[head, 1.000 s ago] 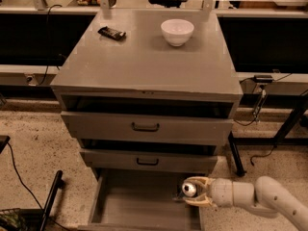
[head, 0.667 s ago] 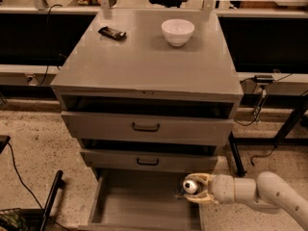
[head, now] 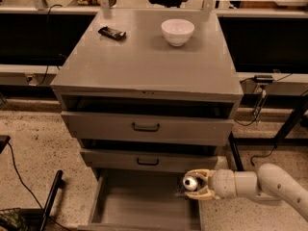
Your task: Pick redbull can from bottom drawer and place on counter
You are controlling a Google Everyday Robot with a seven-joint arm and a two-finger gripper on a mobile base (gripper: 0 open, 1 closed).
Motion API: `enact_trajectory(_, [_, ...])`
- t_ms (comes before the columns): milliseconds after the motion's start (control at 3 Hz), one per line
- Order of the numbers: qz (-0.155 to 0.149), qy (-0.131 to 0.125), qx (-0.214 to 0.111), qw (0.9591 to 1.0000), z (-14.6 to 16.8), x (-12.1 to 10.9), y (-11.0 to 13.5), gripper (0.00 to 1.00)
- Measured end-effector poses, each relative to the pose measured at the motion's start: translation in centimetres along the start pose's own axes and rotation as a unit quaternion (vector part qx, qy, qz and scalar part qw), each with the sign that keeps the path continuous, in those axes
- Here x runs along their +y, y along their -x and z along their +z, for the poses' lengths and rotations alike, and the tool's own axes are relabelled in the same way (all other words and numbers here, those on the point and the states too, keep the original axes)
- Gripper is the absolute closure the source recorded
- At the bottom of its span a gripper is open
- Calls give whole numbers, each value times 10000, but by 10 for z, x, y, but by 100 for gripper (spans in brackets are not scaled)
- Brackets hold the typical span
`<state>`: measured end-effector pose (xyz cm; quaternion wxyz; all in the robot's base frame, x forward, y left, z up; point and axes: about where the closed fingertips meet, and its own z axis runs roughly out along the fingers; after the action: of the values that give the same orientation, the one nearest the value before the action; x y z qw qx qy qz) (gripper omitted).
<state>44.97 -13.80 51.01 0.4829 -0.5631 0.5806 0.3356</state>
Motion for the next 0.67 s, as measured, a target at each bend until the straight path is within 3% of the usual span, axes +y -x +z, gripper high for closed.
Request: enact_trajectory(667, [-311, 824, 363, 9955, -23, 4, 142, 100])
